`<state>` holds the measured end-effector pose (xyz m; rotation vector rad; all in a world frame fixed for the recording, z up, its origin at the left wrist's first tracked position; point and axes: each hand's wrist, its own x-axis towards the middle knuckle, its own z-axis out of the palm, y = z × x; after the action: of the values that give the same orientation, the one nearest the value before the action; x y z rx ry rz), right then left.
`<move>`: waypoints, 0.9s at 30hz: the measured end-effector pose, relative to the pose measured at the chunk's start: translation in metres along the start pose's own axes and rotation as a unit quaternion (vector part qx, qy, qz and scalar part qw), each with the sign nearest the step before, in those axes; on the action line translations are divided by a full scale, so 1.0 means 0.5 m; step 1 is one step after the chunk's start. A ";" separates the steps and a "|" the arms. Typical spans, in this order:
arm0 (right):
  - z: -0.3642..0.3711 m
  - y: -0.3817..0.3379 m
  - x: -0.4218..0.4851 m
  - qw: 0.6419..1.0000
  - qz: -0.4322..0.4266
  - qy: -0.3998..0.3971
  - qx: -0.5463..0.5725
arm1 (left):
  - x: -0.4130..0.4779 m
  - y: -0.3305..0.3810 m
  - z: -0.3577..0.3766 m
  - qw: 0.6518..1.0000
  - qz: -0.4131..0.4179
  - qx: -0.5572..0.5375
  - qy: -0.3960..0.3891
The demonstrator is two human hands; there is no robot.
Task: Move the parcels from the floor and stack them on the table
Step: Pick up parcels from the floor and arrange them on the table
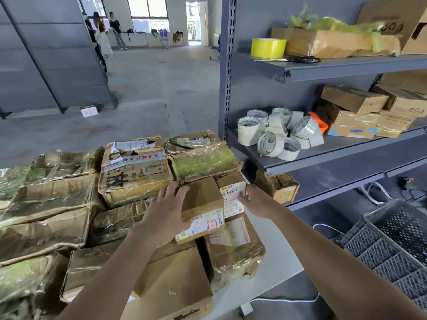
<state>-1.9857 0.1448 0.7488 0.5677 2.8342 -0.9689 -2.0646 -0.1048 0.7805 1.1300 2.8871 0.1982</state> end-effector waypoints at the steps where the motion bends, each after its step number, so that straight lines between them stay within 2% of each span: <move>1: 0.001 0.000 -0.001 1.000 0.010 -0.001 -0.005 | 0.000 -0.002 0.004 1.000 0.001 0.000 0.002; 5: 0.010 0.002 -0.005 0.999 0.034 0.017 -0.016 | -0.002 -0.004 0.013 1.000 0.004 0.003 0.003; 8: 0.017 -0.001 -0.004 0.999 0.021 0.015 -0.042 | -0.004 0.002 0.018 1.000 0.005 0.028 -0.010; 13: 0.005 0.002 -0.005 0.998 0.007 0.048 -0.050 | -0.007 0.005 0.023 0.999 0.005 0.039 0.012; 16: -0.004 -0.002 -0.006 0.996 0.011 0.087 -0.026 | -0.005 0.009 0.021 0.999 0.009 0.040 0.024; 20: -0.027 -0.012 0.009 0.985 0.025 0.159 0.061 | 0.000 0.019 0.017 0.998 0.014 0.048 0.022; 27: -0.060 -0.082 0.032 0.988 0.049 0.094 0.110 | 0.011 0.015 0.014 0.999 -0.001 0.035 0.011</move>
<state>-2.0147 0.1380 0.7926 0.8560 2.8427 -1.2832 -2.0631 -0.0949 0.7744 1.1419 2.9366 0.1127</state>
